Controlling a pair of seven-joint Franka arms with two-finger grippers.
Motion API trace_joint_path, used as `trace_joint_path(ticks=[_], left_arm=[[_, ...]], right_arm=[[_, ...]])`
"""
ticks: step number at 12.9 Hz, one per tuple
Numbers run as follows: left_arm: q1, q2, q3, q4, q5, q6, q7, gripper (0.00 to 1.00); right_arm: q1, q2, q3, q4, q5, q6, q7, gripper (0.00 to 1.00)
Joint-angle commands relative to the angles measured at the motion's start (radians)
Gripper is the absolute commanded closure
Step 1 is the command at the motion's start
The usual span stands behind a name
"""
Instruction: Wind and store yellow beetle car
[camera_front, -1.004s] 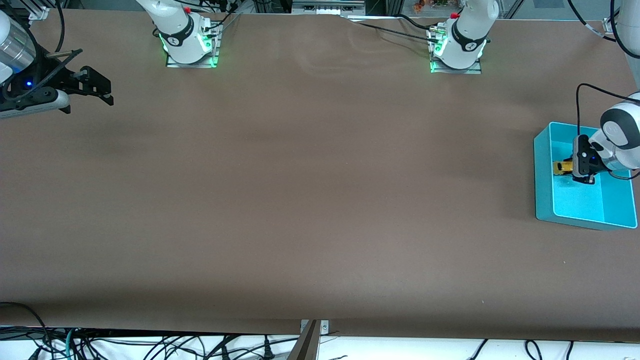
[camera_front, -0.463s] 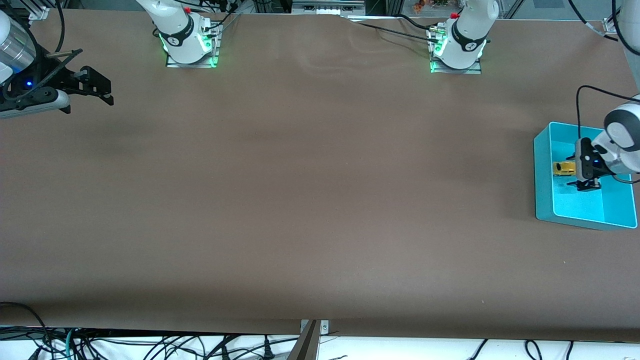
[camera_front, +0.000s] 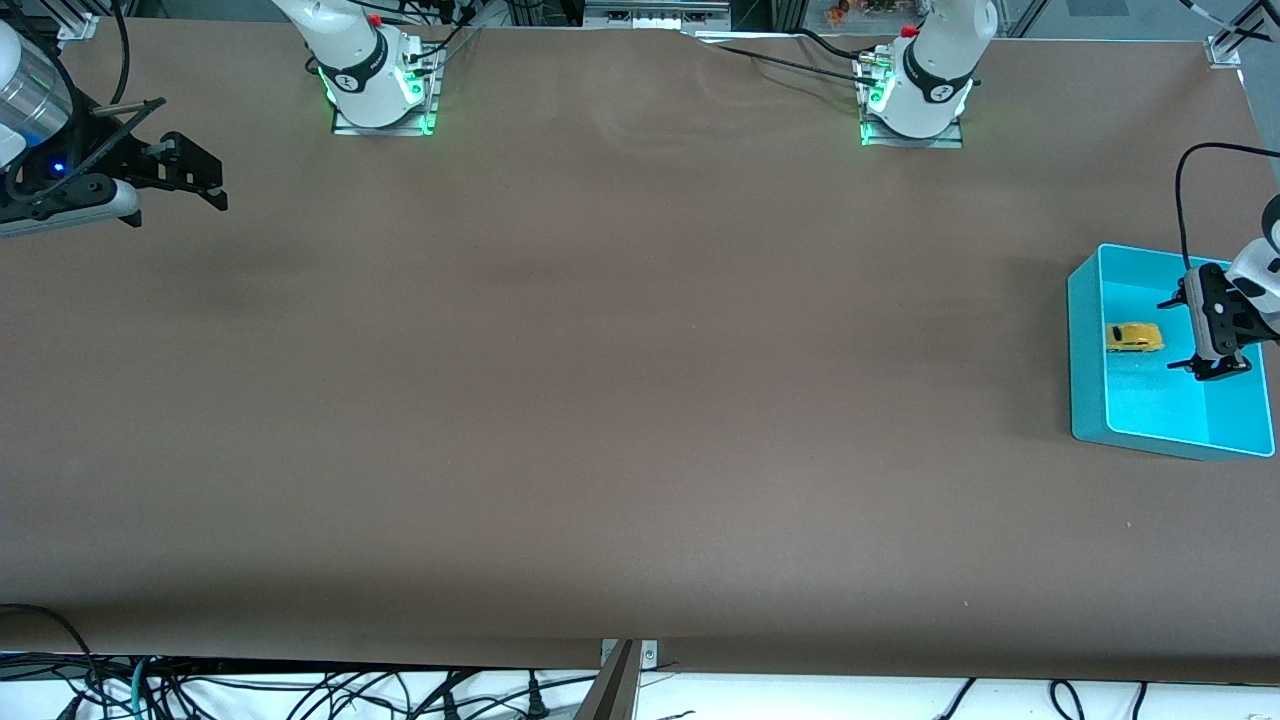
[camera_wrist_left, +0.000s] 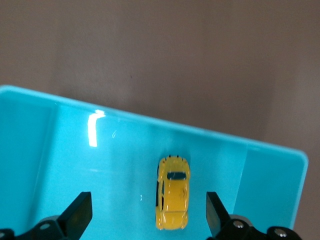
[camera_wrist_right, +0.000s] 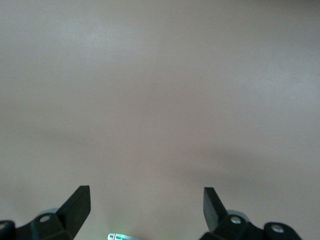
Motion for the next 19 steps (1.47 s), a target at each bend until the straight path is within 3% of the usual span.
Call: trace_joint_path(ticks=[1, 3, 7, 12, 14, 17, 19], left_arm=[[-0.045, -0.065, -0.032, 0.014, -0.016, -0.1, -0.203, 0.0], [-0.096, -0.093, -0.069, 0.037, -0.017, -0.149, -0.362, 0.0], [-0.205, -0.128, -0.124, 0.185, -0.02, -0.333, -0.767, 0.0], [-0.219, -0.234, -0.294, 0.235, 0.026, -0.349, -1.352, 0.0], [-0.22, -0.253, -0.328, 0.277, 0.107, -0.349, -1.47, 0.0], [-0.268, -0.245, -0.358, 0.369, 0.306, -0.341, -1.491, 0.0], [-0.292, -0.253, -0.356, 0.376, 0.328, -0.355, -1.553, 0.0]], right_arm=[[0.002, 0.001, 0.0, 0.018, 0.011, -0.023, 0.018, 0.0], [0.001, -0.001, -0.001, 0.021, 0.011, -0.023, 0.018, 0.0], [0.002, -0.003, -0.001, 0.024, 0.011, -0.023, 0.018, 0.0], [0.001, -0.001, 0.0, 0.024, 0.011, -0.023, 0.013, 0.0], [0.001, 0.001, -0.001, 0.032, 0.009, -0.022, 0.006, 0.0], [0.001, 0.004, -0.001, 0.042, 0.011, -0.023, -0.002, 0.0], [0.001, 0.004, -0.001, 0.045, 0.011, -0.022, -0.002, 0.0]])
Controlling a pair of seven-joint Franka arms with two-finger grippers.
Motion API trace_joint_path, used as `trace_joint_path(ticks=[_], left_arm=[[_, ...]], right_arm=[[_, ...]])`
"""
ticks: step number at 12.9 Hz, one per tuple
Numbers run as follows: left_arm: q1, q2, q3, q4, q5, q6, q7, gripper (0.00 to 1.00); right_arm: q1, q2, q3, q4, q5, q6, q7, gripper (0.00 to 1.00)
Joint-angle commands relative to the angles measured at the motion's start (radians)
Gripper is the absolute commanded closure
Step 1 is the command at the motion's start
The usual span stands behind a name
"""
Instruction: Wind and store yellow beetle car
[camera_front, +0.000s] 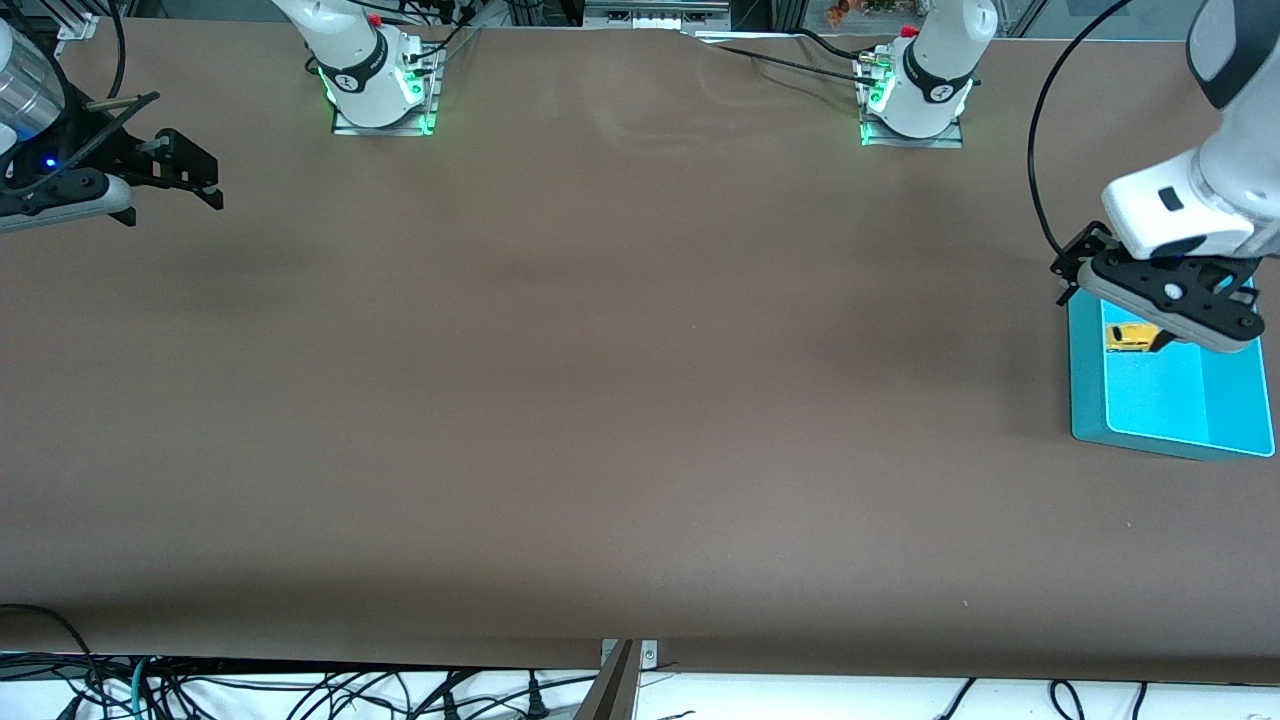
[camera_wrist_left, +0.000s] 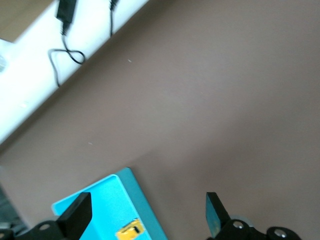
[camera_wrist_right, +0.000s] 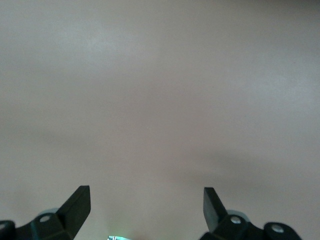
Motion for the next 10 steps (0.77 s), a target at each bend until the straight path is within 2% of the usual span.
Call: trace_joint_path(ticks=[1, 5, 8, 10], left_arm=[[-0.025, 0.006, 0.007, 0.033, 0.026, -0.055, -0.141, 0.0], [-0.014, -0.019, 0.028, 0.032, -0.107, -0.167, -0.423, 0.0], [-0.01, -0.022, 0.121, 0.02, -0.242, -0.198, -0.44, 0.0], [-0.011, -0.024, 0.146, 0.018, -0.262, -0.229, -0.441, 0.0]], right_arm=[[0.002, 0.006, -0.002, 0.03, 0.009, -0.023, -0.004, 0.0], [0.002, 0.006, 0.0, 0.032, 0.008, -0.023, -0.007, 0.0], [0.002, 0.006, 0.0, 0.032, 0.008, -0.023, -0.007, 0.0], [0.002, 0.004, 0.0, 0.032, 0.008, -0.023, -0.007, 0.0]])
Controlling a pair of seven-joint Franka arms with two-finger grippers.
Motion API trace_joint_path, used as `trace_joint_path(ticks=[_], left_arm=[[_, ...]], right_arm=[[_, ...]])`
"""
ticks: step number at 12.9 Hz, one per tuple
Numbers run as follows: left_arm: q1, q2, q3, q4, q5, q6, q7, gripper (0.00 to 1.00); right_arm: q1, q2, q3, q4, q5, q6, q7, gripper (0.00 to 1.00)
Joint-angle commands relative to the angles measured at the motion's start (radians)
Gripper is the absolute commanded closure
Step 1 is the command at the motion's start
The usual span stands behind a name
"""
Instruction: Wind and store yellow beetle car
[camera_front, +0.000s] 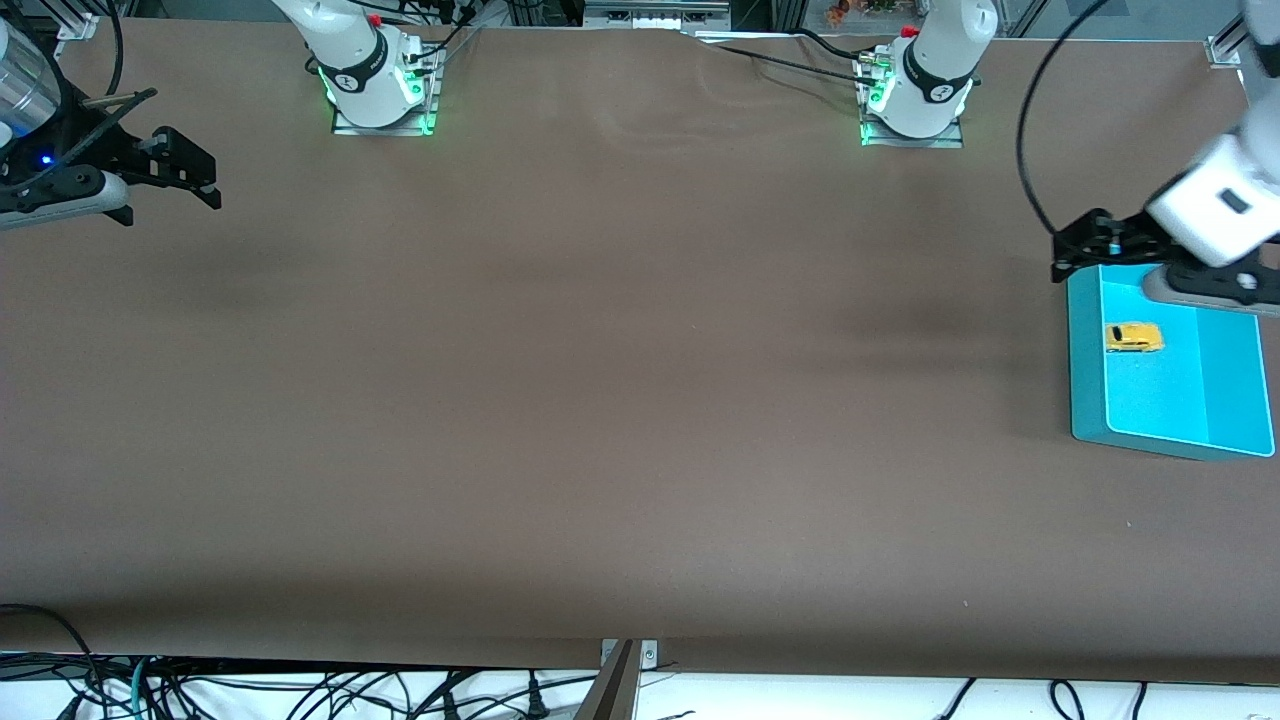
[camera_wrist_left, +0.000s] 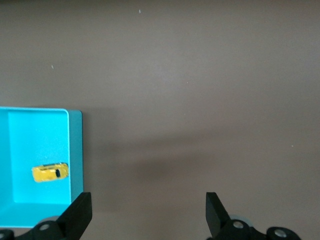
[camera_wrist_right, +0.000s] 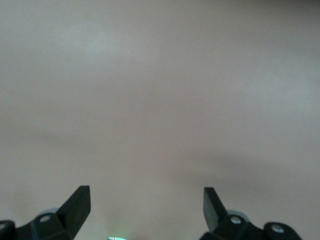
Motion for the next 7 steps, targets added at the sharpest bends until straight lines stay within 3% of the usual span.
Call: trace_joint_path(ticks=[1, 7], left_arm=[[0.0, -0.012, 0.02, -0.004, -0.037, -0.038, -0.02, 0.0], [0.003, 0.003, 0.018, 0.009, -0.038, -0.061, -0.056, 0.0]], right_arm=[[0.002, 0.006, -0.001, 0.026, 0.009, -0.023, -0.005, 0.0], [0.002, 0.006, -0.001, 0.025, 0.009, -0.023, -0.005, 0.0]])
